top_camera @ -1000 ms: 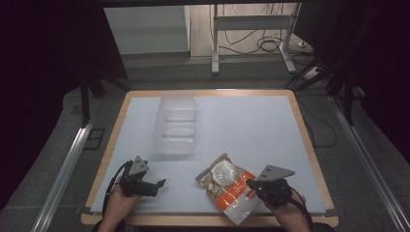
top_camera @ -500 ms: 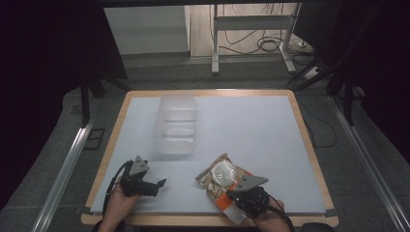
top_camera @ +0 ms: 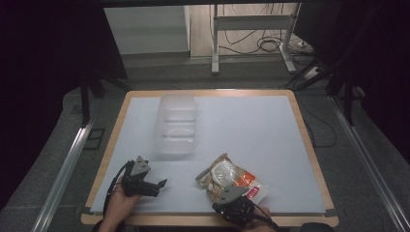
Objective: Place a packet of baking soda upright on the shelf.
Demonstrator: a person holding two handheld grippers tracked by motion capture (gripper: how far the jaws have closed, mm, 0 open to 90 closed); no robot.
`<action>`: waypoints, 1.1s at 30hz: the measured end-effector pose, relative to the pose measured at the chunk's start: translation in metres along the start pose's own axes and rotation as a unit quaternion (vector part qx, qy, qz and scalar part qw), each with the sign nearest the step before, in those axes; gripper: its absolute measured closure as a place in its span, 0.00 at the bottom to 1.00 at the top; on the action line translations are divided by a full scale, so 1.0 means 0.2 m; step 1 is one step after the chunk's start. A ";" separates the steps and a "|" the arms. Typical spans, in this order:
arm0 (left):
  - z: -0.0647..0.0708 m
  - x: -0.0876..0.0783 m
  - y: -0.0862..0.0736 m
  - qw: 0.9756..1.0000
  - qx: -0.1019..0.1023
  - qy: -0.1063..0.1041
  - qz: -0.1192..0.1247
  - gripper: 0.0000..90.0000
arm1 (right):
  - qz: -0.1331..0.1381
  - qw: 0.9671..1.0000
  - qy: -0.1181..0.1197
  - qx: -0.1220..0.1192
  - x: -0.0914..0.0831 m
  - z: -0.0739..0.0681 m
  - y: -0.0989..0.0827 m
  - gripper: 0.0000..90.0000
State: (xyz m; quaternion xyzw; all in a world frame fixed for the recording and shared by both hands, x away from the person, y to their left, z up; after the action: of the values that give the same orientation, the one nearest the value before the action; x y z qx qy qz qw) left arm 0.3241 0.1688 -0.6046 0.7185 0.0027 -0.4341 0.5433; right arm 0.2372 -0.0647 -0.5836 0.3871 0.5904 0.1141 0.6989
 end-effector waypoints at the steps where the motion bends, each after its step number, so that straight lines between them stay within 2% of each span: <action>1: 0.00 0.00 0.00 1.000 0.000 0.000 0.000 0.02 | -0.012 1.000 -0.002 -0.012 0.02 -0.01 -0.01 0.98; 2: 0.00 0.00 0.00 1.000 0.000 0.000 0.000 0.02 | -0.012 1.000 -0.002 -0.012 0.02 -0.01 -0.01 0.98; 3: 0.00 0.00 0.00 1.000 0.001 -0.001 -0.001 0.02 | -0.021 1.000 -0.006 -0.023 0.03 -0.01 -0.02 0.98; 7: 0.00 0.00 0.00 1.000 0.001 -0.002 -0.001 0.02 | -0.024 1.000 -0.003 -0.019 0.04 -0.01 -0.04 0.98; 11: 0.01 0.00 0.00 1.000 0.000 -0.003 0.000 0.02 | -0.037 0.999 -0.019 -0.026 0.04 0.03 -0.06 0.99; 20: 0.01 0.01 0.00 1.000 0.008 -0.003 -0.005 0.02 | -0.044 0.998 -0.037 -0.012 0.01 0.11 -0.10 0.99; 33: 0.01 0.00 0.00 1.000 0.005 -0.003 -0.002 0.02 | -0.048 0.997 -0.056 0.012 -0.04 0.24 -0.15 0.98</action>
State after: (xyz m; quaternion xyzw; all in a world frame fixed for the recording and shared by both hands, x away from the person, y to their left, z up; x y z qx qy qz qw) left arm 0.3232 0.1666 -0.6054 0.7196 0.0005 -0.4374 0.5392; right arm 0.2707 -0.1092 -0.5971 0.3725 0.5694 0.0516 0.7310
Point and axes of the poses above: each handheld gripper's, and its own axes: x roughly forward along the jaws, y roughly out of its top, z roughly to its right, the point moved 10 cm from there along x, roughly forward along the jaws, and after that the axes turned 3 degrees about z, right-handed, at the moved point
